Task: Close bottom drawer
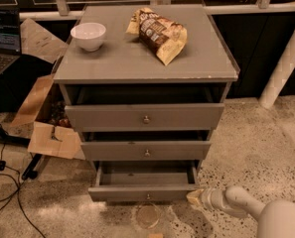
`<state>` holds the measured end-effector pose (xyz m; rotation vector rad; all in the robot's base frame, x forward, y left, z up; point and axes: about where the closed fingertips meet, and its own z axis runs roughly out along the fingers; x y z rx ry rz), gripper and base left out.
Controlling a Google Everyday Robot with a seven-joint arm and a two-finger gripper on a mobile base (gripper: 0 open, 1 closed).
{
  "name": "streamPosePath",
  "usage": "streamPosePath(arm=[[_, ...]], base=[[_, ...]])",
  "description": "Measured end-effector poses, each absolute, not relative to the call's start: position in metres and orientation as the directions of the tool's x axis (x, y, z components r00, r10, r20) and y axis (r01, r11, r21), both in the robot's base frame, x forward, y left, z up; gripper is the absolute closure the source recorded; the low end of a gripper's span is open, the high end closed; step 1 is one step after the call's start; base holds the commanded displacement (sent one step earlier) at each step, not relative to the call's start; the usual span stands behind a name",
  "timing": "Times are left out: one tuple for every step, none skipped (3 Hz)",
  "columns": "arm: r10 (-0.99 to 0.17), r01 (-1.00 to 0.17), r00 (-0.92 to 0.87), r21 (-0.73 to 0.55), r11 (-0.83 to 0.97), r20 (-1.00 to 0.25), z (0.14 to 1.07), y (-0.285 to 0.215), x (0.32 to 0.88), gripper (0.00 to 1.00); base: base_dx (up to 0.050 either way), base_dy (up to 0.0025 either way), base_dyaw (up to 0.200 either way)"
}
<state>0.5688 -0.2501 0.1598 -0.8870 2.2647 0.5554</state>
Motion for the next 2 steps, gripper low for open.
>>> streamPosePath(arm=[[-0.459,-0.727,-0.541,0.117,0.677,-0.704,0.167,-0.252,0.588,1.00],[-0.470,-0.733,-0.509,0.077,0.676,-0.721,0.177,-0.253,0.615,1.00]], base=[[0.000,0.00000,0.000],[0.000,0.00000,0.000]])
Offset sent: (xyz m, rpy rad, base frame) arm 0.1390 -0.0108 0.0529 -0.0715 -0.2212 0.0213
